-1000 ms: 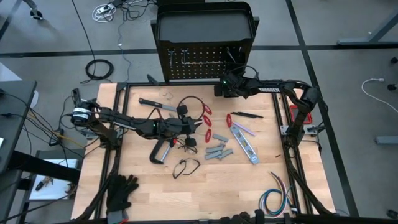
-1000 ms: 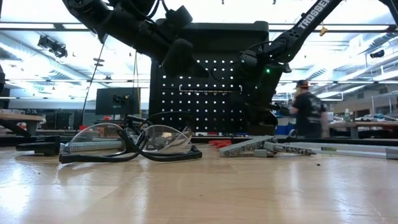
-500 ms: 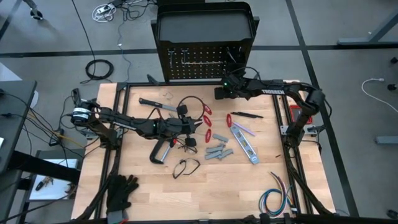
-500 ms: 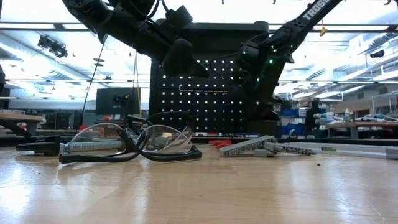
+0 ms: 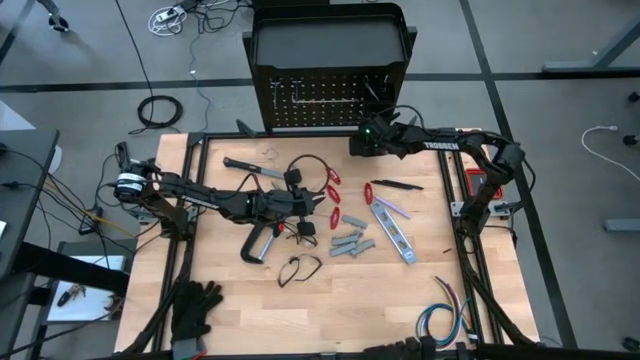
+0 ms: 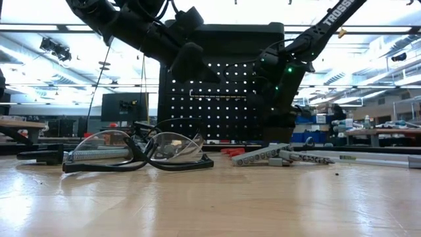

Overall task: Hang tools onto peg board
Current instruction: Put the screwdriver bits on the table

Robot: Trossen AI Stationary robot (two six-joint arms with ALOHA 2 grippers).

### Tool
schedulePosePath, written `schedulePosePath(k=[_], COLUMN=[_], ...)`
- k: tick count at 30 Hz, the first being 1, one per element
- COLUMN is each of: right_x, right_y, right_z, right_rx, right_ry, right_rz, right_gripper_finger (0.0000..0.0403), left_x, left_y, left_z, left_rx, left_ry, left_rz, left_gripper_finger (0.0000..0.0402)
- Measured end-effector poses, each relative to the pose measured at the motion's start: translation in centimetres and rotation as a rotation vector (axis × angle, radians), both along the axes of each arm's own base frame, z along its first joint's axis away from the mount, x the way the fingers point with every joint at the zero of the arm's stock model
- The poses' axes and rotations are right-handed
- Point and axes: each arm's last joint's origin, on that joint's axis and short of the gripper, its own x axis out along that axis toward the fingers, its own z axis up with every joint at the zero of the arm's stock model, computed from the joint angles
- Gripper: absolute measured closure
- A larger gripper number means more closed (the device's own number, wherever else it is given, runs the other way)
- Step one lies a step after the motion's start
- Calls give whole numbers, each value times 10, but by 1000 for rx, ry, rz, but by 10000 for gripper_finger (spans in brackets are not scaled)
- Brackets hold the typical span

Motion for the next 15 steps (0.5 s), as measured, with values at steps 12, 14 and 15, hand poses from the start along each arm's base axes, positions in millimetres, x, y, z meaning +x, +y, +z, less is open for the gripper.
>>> schedulePosePath(k=[12, 14, 15], right_x=[-11, -13, -14], right_y=[-5, -5, -5], right_z=[-11, -11, -12], right_rx=[31, 31, 26], right_ry=[-29, -4, 6], right_rz=[4, -37, -53], right_gripper_finger=[202, 212, 216], left_x=[1, 1, 1], left_y=[0, 0, 0], left_z=[2, 3, 4], left_rx=[3, 7, 16], left_ry=[-20, -34, -37], left_rz=[10, 8, 5], left_gripper_finger=[355, 355, 355])
